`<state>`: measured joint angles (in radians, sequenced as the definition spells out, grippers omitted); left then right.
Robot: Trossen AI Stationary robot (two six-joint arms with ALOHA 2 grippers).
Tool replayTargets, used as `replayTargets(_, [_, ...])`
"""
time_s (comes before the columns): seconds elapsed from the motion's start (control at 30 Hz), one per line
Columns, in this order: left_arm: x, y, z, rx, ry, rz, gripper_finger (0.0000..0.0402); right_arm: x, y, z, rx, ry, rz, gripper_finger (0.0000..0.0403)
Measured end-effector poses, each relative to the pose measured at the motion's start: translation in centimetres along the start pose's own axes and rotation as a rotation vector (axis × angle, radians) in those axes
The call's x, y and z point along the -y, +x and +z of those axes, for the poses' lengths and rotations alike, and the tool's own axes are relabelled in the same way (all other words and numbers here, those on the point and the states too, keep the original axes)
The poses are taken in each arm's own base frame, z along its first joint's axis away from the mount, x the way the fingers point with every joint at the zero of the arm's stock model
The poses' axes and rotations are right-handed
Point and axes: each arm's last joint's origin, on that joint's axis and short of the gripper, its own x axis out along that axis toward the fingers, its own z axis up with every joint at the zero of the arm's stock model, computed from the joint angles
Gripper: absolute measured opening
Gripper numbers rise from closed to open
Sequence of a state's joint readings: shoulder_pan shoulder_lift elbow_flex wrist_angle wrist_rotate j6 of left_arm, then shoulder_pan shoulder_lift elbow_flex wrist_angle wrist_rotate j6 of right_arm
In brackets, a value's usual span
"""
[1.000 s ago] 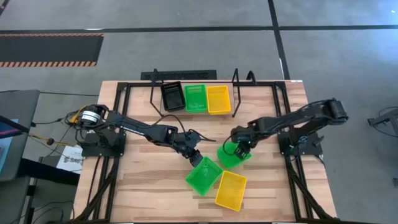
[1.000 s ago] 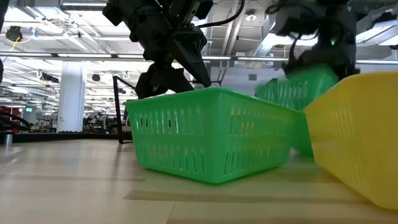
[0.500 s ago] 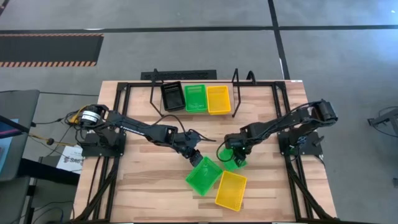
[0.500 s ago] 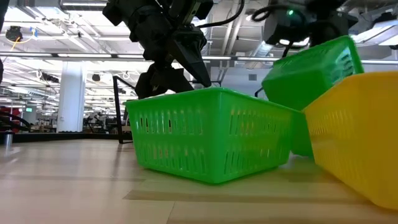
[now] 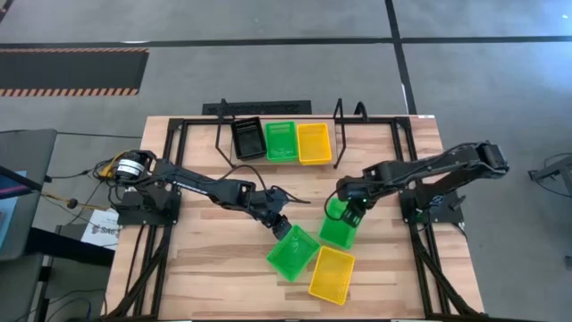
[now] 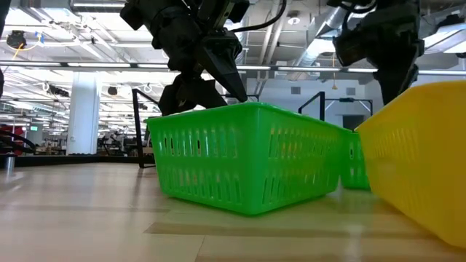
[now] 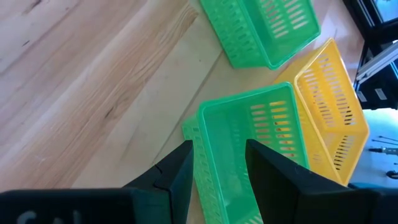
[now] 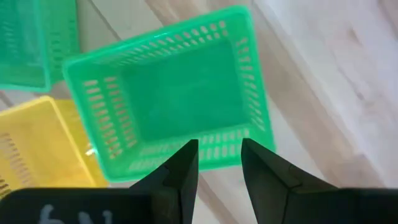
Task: Stack baskets on shelf by color
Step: Stack the top green bin on top of the green bin on the shelf
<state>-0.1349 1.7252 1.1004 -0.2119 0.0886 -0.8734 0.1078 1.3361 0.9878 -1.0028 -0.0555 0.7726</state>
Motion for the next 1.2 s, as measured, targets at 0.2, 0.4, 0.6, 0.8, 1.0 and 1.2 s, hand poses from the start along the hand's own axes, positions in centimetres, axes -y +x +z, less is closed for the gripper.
replayTargets(0.2, [0.0,0.0,0.0,0.005,0.016,0.004,0.0133,0.5,0.4,0.2,-0.03,-0.091,-0.055,0.0145])
replayTargets(0.4, [0.0,0.0,0.0,0.013,0.016,0.011,0.0133,0.4,2.5,1.2,-0.085,-0.24,-0.105,0.0142])
replayTargets(0.6, [0.0,0.0,0.1,0.019,0.016,0.016,0.0133,0.1,5.5,2.3,-0.166,-0.243,-0.122,0.0126])
replayTargets(0.8, [-0.1,0.0,0.0,0.018,0.016,0.018,0.0133,-0.1,6.2,2.9,-0.177,-0.243,-0.144,0.0136])
replayTargets(1.0, [0.0,0.0,0.1,0.02,0.016,0.016,0.0133,-1.0,3.9,3.7,-0.075,-0.254,-0.119,0.0166])
replayTargets(1.2, [0.0,0.0,0.1,0.021,0.016,0.014,0.0133,-0.9,2.5,4.1,-0.009,-0.302,-0.122,0.0188])
